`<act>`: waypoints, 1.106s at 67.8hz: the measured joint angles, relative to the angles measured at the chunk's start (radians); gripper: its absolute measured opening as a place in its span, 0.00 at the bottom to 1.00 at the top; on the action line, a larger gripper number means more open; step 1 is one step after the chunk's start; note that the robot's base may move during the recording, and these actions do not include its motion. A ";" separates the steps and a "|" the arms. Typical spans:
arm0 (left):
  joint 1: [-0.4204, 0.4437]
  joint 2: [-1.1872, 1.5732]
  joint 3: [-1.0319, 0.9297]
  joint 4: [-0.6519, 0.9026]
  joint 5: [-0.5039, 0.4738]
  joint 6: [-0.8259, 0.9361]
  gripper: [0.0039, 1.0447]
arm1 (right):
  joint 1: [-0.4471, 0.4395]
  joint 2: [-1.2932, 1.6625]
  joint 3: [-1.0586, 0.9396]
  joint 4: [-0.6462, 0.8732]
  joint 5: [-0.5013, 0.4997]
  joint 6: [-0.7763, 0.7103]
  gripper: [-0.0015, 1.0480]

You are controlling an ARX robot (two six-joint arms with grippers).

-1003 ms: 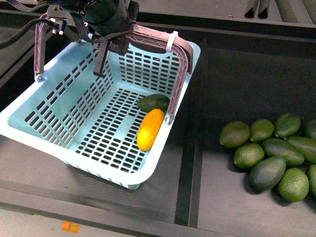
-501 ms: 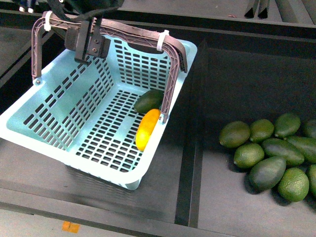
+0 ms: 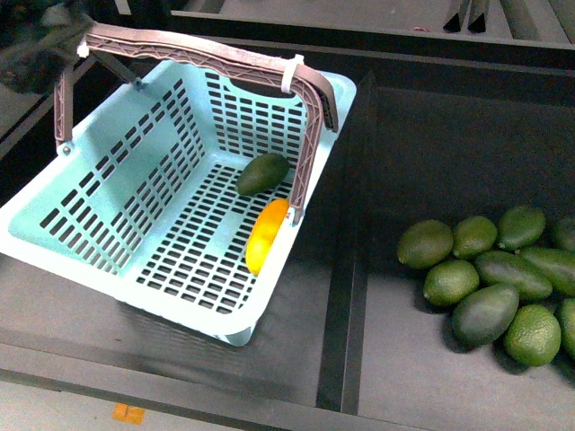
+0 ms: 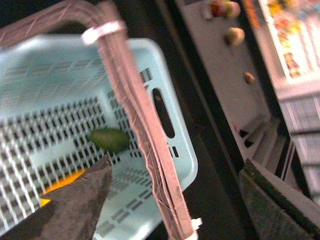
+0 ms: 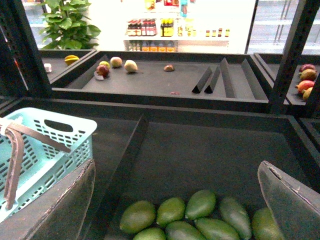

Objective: Pick mango and avocado into basket

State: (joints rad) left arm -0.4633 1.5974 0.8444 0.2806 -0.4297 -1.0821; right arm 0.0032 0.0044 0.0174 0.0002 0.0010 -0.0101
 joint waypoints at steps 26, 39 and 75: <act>0.293 -0.515 -0.671 0.621 0.264 1.063 0.02 | 0.000 0.000 0.000 0.000 0.001 0.000 0.92; 0.356 -0.677 -0.772 0.577 0.327 1.067 0.02 | 0.000 0.000 0.000 0.000 0.002 0.000 0.92; 0.459 -1.200 -0.829 0.116 0.430 1.071 0.02 | 0.000 0.000 0.000 0.000 0.001 0.000 0.92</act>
State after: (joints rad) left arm -0.0044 0.3977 0.0151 0.3965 -0.0002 -0.0113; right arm 0.0032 0.0040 0.0174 0.0002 0.0021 -0.0101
